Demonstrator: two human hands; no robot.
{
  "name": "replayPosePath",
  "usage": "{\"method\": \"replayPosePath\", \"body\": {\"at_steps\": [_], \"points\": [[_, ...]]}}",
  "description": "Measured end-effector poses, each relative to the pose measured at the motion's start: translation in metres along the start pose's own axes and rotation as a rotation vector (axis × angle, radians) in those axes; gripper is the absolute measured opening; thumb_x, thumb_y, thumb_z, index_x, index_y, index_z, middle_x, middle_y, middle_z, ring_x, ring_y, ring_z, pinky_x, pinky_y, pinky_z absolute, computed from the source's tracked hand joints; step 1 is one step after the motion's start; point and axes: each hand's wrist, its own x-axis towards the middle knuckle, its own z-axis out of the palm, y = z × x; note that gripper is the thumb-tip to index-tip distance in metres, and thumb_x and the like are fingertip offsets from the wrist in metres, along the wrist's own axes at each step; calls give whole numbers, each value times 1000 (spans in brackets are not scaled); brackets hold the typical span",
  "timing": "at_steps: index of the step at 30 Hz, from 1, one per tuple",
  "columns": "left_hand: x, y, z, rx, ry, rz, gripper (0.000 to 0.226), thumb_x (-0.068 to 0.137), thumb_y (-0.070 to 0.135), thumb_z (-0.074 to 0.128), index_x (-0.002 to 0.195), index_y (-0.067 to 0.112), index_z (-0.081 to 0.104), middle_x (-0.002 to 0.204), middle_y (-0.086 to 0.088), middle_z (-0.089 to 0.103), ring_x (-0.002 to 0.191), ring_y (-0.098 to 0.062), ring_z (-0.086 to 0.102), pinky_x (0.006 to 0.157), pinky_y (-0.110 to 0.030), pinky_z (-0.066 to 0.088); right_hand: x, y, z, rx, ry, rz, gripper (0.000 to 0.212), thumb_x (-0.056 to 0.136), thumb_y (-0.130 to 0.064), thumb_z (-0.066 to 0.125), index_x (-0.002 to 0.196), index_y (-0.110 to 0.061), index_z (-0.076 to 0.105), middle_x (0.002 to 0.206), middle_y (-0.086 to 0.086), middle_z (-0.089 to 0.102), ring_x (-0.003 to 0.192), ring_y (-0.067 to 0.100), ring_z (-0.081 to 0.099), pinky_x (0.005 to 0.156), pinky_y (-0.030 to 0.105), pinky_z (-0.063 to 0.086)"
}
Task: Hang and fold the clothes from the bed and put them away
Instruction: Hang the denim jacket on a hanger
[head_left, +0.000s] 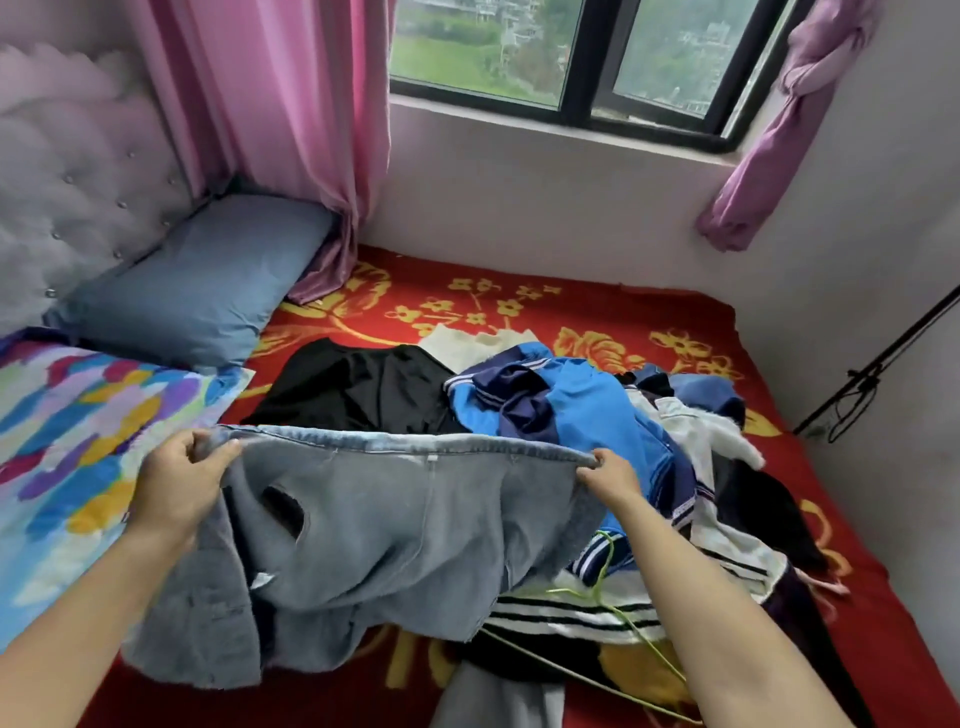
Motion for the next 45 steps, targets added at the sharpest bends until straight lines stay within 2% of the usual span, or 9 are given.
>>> {"method": "replayPosePath", "body": {"at_steps": [3, 10, 15, 22, 25, 31, 37, 40, 45], "points": [[-31, -5, 32, 77, -37, -30, 17, 83, 5, 67, 77, -9, 60, 71, -11, 55, 64, -21, 44, 53, -11, 36, 6, 58, 33, -63, -89, 121, 40, 90, -21, 52, 125, -3, 52, 129, 20, 51, 119, 32, 49, 90, 33, 39], [-64, -34, 73, 174, 82, -192, 22, 80, 18, 74, 74, 2, 61, 71, -14, 58, 72, -23, 49, 59, -19, 41, -3, 193, 58, -83, -193, 344, 31, 90, -15, 49, 60, -12, 43, 62, 6, 45, 59, 21, 42, 56, 31, 28], [-81, -28, 96, 281, 116, -227, 20, 78, 14, 73, 78, 0, 58, 76, -13, 54, 75, -25, 49, 57, -13, 37, -9, 220, 77, -125, -477, 360, 67, 92, -30, 53, 148, -12, 20, 150, 13, 30, 135, 31, 33, 104, 37, 35], [-92, -19, 112, 294, 40, -265, 27, 80, 12, 71, 102, 5, 59, 95, -13, 63, 91, -29, 59, 71, -28, 47, -1, 218, 99, -299, -457, 285, 67, 91, -31, 49, 147, -15, 15, 153, 11, 22, 138, 31, 23, 106, 46, 28], [-101, -28, 109, 328, 40, -225, 17, 83, 8, 68, 98, 6, 63, 92, -8, 61, 85, -23, 55, 53, -3, 38, 7, 215, 100, -299, -480, 290, 68, 92, -31, 48, 149, -16, 13, 153, 11, 23, 138, 31, 26, 105, 43, 30], [-118, -57, 94, 357, 43, -312, 16, 82, 16, 72, 93, 7, 65, 95, -16, 66, 88, -30, 59, 75, -39, 46, 8, 220, 102, -251, -480, 206, 43, 94, -41, 46, 134, -23, 45, 133, 6, 51, 126, 28, 45, 98, 38, 38], [-116, -62, 93, 354, 69, -279, 16, 79, 20, 74, 88, 9, 66, 92, -14, 67, 87, -30, 60, 76, -37, 46, -7, 204, 93, 220, -504, 278, 47, 88, -49, 57, 69, -7, 61, 56, 2, 39, 48, 13, 36, 50, 25, 27], [-108, -56, 92, 380, 87, -202, 14, 82, 23, 71, 87, 11, 65, 87, -14, 66, 81, -30, 58, 71, -35, 45, -3, 180, 73, -73, -492, 171, 57, 85, -61, 53, 55, -17, 31, 54, -3, 33, 48, 13, 33, 47, 29, 21], [-82, -36, 74, 386, 131, -7, 17, 86, 22, 67, 95, 9, 62, 86, -14, 65, 82, -36, 58, 64, -26, 42, 4, 130, -6, -424, -121, 35, 43, 93, -52, 42, 71, -16, 50, 92, 6, 65, 91, 27, 60, 65, 31, 37]]}}
